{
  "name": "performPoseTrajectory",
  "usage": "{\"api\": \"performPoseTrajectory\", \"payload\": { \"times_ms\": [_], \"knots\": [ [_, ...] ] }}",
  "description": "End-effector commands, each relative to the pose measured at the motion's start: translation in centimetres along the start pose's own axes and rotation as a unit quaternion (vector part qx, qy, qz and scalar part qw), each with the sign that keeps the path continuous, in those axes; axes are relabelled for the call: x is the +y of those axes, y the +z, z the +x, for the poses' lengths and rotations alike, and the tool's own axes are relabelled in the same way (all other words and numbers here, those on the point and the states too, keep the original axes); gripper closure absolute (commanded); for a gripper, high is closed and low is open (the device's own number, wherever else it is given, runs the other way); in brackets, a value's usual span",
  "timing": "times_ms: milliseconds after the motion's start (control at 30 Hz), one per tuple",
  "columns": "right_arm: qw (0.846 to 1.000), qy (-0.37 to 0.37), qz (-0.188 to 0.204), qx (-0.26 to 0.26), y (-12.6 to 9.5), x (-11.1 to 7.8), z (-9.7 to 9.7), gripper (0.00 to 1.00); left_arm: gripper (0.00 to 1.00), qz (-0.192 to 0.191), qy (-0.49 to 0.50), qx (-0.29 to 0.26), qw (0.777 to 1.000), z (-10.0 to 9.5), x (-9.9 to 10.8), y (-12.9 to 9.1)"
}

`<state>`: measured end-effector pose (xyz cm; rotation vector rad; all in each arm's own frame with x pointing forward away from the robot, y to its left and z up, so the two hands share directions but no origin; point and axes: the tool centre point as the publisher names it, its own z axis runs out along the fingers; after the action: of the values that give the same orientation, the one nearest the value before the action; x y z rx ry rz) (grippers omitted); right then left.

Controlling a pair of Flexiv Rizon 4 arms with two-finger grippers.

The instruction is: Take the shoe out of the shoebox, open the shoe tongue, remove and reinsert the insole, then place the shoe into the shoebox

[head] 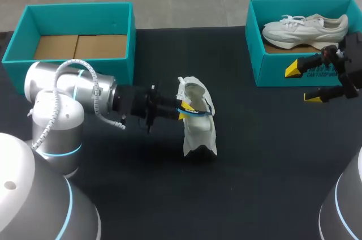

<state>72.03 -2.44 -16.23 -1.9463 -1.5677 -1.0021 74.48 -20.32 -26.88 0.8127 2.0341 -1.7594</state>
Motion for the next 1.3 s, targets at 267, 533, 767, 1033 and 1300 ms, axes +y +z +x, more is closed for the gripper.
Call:
{"api": "performPoseTrajectory", "payload": {
  "times_ms": [267,533,767,1033,1300],
  "knots": [
    [1.0,0.001,-0.001,-0.001,0.0,-0.1,0.0,0.0,1.0,0.014,-0.006,-0.018,1.0,0.0,-1.4,0.4],
    [1.0,0.001,-0.001,-0.001,0.0,-0.1,0.0,0.0,1.0,0.021,-0.029,-0.034,0.999,0.4,-0.3,1.1],
    [1.0,0.001,-0.001,-0.001,0.0,-0.1,0.0,0.0,1.0,0.017,-0.031,-0.045,0.998,0.3,0.2,1.1],
    [1.0,0.001,-0.001,-0.001,0.0,-0.1,0.0,0.0,1.0,0.02,-0.033,-0.051,0.998,0.2,0.8,1.6],
    [1.0,0.001,-0.001,-0.001,0.0,-0.1,0.0,0.0,1.0,0.027,-0.038,-0.062,0.997,-0.2,1.4,2.0]
  ]
}}
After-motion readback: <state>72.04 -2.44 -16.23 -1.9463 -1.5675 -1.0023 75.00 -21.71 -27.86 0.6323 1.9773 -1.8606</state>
